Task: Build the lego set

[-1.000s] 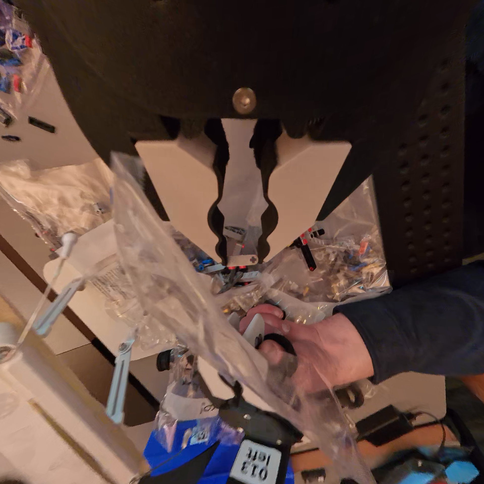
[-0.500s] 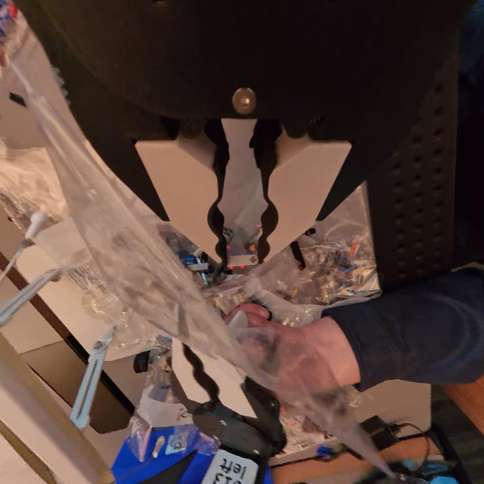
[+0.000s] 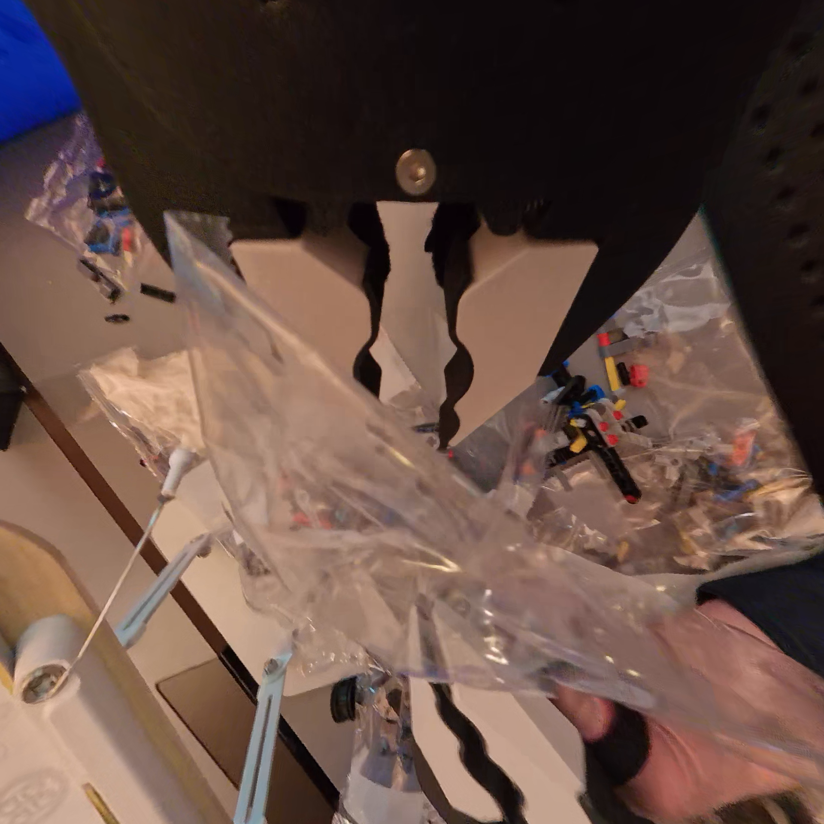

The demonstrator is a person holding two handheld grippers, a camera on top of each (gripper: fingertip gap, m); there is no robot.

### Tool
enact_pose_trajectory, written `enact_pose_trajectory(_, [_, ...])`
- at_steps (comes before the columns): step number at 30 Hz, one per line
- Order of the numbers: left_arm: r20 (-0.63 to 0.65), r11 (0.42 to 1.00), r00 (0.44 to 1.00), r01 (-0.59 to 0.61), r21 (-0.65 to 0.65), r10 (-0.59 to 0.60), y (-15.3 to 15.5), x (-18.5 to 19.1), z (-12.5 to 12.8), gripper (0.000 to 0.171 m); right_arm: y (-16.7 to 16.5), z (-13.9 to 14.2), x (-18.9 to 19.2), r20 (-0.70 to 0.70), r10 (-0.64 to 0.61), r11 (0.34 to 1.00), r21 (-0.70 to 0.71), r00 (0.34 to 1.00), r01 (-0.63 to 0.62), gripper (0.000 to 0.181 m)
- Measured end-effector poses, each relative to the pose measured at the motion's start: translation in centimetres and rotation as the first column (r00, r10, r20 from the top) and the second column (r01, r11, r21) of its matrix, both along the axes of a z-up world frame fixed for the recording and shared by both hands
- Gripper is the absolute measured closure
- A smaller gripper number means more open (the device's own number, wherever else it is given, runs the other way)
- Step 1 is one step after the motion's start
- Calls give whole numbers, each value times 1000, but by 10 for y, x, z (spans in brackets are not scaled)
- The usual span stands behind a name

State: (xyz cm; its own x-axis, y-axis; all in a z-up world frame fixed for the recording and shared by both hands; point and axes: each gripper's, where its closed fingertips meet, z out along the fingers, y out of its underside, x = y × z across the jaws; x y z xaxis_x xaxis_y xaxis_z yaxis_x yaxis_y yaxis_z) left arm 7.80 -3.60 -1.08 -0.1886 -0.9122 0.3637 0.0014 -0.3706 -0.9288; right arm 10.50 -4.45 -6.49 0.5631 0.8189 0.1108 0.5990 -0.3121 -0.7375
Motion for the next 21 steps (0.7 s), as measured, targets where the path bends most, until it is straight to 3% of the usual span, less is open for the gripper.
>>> enact_pose_trajectory(1, [0, 1000, 1000, 1, 0, -1, 0, 0, 0, 170, -4, 4, -4, -29, 24, 1000, -3, 999, -24, 160])
enact_pose_trajectory(8, [-2, 1000, 1000, 3, -2, -3, -1, 1, -1, 170, -11, 16, -19, -128, 78, 997, -17, 989, -80, 159])
enact_pose_trajectory(11, [-5, 1000, 1000, 3, -1, -3, -1, 1, -2, 171, -17, 13, -26, -155, 102, 992, -62, 983, -112, 149])
enact_pose_trajectory(21, [-6, 1000, 1000, 1, -2, -1, 0, 1, -2, 170, -17, 20, -5, -188, 62, 997, -44, 980, -71, 152])
